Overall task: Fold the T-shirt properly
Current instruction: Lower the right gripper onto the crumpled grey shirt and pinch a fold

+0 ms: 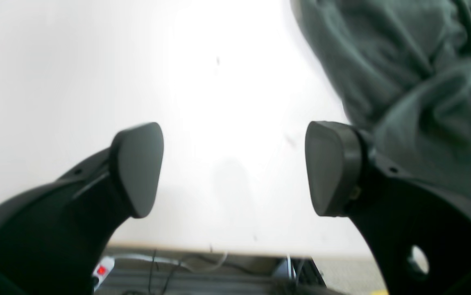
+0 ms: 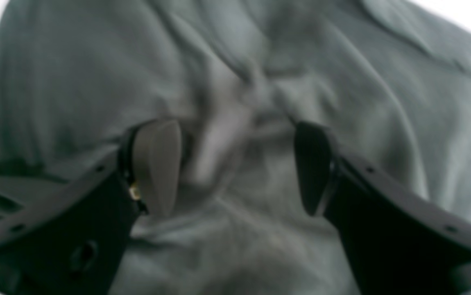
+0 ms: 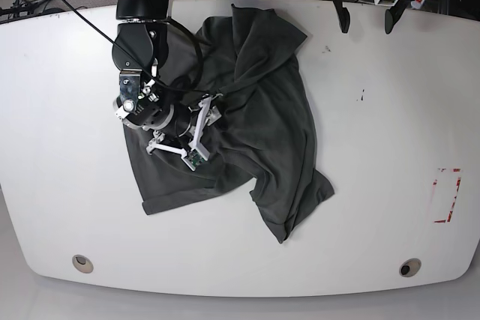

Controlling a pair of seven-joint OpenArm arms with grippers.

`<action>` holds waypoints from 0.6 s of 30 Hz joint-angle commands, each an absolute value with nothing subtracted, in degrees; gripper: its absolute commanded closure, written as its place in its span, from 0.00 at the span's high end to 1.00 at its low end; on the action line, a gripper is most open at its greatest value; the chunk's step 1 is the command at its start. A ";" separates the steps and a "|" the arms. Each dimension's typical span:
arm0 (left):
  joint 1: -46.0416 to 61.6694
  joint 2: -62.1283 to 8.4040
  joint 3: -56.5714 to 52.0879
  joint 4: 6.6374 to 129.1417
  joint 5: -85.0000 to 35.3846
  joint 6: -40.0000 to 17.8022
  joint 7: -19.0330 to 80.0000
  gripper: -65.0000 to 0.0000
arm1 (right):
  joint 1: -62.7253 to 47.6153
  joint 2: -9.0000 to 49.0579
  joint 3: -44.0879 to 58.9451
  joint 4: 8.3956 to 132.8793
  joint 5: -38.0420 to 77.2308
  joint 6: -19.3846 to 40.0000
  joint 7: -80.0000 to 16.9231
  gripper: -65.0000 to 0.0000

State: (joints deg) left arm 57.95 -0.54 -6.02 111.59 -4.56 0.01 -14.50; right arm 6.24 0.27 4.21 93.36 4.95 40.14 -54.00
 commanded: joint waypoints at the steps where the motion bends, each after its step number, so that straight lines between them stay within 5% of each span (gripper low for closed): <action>1: 59.12 -0.66 -6.11 112.48 -4.44 -0.04 -15.96 0.78 | 8.57 0.40 4.35 91.47 5.14 40.00 -51.21 0.64; 18: 57.27 -0.66 -7.25 112.40 -4.35 -0.04 -15.96 0.78 | 13.85 -0.48 7.34 80.31 12.00 40.00 -51.03 0.64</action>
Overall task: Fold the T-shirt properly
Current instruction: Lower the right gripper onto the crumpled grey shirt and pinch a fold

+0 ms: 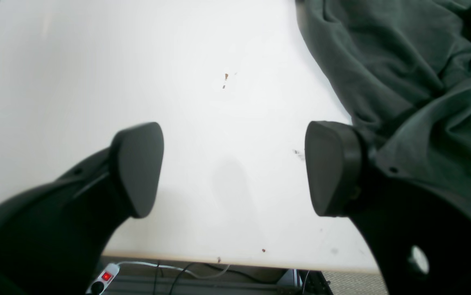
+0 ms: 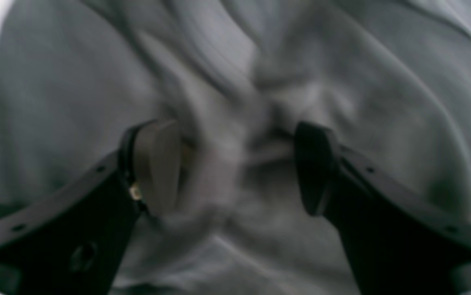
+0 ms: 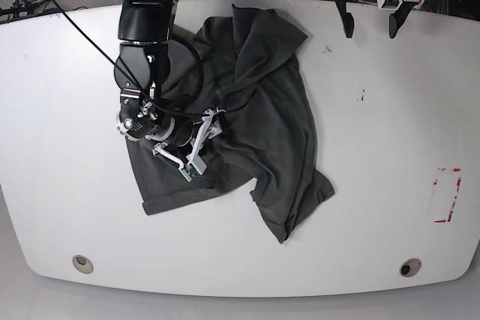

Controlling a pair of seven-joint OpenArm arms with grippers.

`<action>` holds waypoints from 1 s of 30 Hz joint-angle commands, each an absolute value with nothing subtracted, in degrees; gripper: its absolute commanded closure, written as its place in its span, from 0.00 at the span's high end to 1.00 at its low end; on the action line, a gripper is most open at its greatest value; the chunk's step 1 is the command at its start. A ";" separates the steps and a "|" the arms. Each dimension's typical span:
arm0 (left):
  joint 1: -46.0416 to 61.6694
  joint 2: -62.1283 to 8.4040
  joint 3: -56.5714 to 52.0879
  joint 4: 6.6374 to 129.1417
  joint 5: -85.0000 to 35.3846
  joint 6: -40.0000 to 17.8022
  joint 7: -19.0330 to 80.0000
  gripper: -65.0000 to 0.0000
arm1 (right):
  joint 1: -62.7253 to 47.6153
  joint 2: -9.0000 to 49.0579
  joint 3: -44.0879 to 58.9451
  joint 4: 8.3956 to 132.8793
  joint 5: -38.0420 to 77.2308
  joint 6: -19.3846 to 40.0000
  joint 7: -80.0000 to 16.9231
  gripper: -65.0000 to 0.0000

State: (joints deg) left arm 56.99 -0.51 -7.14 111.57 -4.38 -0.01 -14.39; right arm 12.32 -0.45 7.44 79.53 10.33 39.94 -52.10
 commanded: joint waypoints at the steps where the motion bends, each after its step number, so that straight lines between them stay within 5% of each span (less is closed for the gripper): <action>1: 57.19 -0.66 -7.25 112.40 -4.35 -0.04 -15.96 0.78 | 13.85 -0.48 7.34 79.87 12.09 40.00 -51.03 0.64; 13: 57.01 -0.48 -6.99 112.48 4.18 -0.04 -15.87 0.78 | 13.85 -1.71 7.34 75.56 12.62 40.00 -50.77 0.62; 23: 55.52 -0.57 -7.08 112.40 4.35 -0.04 -15.87 0.78 | 14.46 -2.95 7.34 75.65 12.70 40.00 -50.77 0.20; 30: 55.34 -0.57 -6.99 112.40 4.44 -0.04 -15.87 0.78 | 14.55 -3.21 7.34 77.93 12.70 40.00 -50.77 0.17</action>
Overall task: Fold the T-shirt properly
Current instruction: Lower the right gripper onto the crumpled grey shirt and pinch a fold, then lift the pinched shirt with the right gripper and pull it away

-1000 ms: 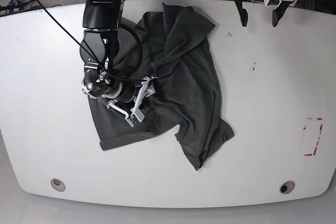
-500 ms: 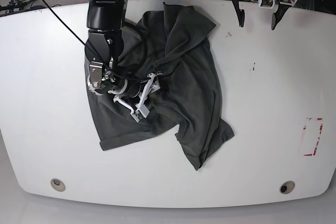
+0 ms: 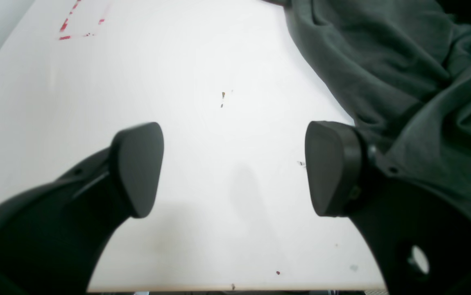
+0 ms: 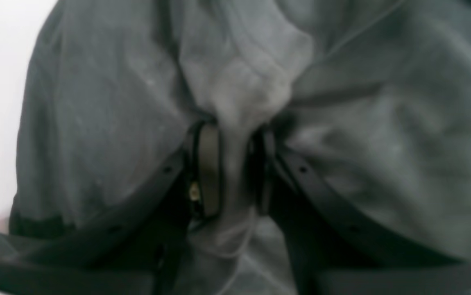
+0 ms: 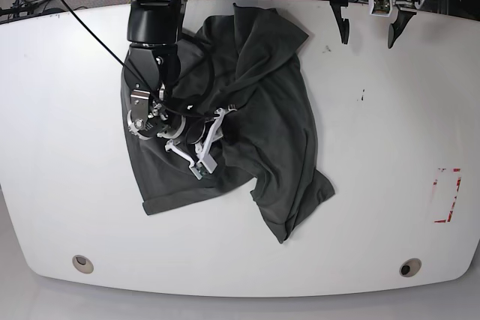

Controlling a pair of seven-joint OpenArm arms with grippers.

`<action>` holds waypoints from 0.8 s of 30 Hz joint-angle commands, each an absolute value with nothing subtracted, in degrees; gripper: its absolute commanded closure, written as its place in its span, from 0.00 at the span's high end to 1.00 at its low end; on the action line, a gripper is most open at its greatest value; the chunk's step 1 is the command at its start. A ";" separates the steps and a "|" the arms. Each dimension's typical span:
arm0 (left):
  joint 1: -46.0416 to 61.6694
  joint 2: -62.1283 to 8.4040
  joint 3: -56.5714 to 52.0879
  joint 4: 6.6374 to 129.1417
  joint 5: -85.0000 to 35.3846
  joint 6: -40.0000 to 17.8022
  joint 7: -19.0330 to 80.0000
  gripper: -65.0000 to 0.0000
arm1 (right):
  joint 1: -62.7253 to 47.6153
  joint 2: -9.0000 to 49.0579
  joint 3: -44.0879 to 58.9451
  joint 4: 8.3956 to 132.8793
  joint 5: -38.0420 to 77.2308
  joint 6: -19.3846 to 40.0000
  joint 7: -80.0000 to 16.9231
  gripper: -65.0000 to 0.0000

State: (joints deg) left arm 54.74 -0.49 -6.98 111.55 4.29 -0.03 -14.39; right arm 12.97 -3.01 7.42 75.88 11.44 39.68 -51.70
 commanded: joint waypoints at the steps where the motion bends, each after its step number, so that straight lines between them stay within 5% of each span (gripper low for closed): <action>1: 55.34 -0.57 -6.99 112.40 4.44 -0.04 -15.87 0.78 | 14.55 -3.21 7.34 78.11 12.70 40.00 -50.77 0.17; 4: 55.34 -0.57 -6.99 112.40 4.44 -0.04 -15.87 0.78 | 14.73 -3.21 7.34 78.46 12.62 40.00 -50.77 0.13; 6: 55.34 -0.57 -6.99 112.31 4.44 -0.04 -15.87 0.78 | 15.52 -3.21 7.34 78.46 12.26 40.00 -50.77 0.00; 24: 50.86 -0.57 -4.00 112.57 4.44 -0.04 -9.19 0.78 | 26.59 -2.77 -0.13 86.29 11.82 40.00 -51.03 0.00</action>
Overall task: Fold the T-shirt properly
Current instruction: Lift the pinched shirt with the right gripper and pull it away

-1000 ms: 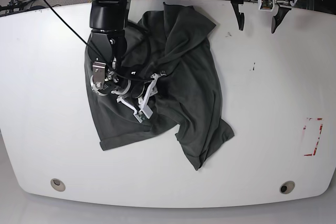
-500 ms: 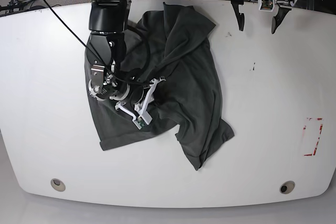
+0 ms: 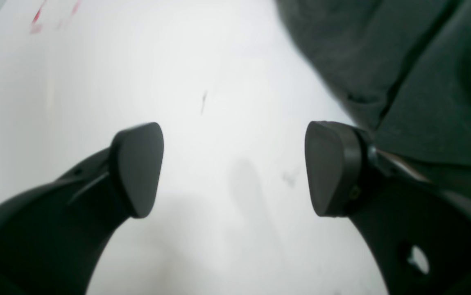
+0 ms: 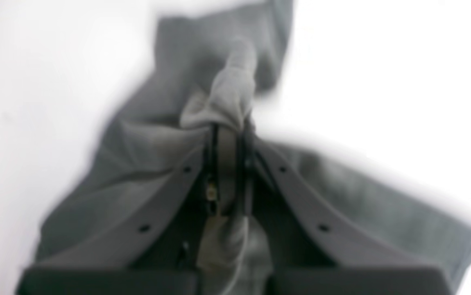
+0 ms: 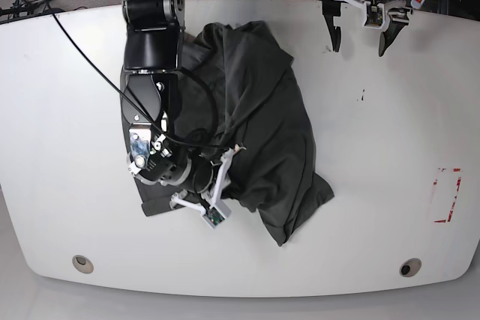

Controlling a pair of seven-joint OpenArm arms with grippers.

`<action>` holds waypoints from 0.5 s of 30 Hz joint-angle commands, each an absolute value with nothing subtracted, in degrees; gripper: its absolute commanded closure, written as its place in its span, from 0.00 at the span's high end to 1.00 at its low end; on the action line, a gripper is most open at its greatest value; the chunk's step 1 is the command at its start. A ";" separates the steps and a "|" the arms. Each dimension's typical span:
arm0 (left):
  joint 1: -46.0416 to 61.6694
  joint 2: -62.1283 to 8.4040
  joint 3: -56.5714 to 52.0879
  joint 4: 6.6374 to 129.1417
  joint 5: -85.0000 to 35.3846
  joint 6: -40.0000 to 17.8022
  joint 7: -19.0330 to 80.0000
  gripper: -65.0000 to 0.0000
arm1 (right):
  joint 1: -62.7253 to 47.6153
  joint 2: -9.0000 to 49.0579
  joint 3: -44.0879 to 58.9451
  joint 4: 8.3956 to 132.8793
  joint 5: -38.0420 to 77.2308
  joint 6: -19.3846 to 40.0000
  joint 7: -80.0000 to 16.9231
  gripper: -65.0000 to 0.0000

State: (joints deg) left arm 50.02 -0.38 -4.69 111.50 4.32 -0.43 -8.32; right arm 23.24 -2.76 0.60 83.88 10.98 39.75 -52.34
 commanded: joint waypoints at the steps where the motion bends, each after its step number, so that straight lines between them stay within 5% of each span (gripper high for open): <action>1: 50.59 -0.66 -3.38 112.57 4.44 -0.04 -9.19 0.78 | 27.65 -2.77 -0.92 86.73 11.12 40.00 -51.03 0.00; 15: 49.27 -0.66 1.27 112.40 4.44 -0.04 -9.01 0.78 | 46.64 -4.88 -7.08 92.44 -3.21 40.00 -51.03 0.00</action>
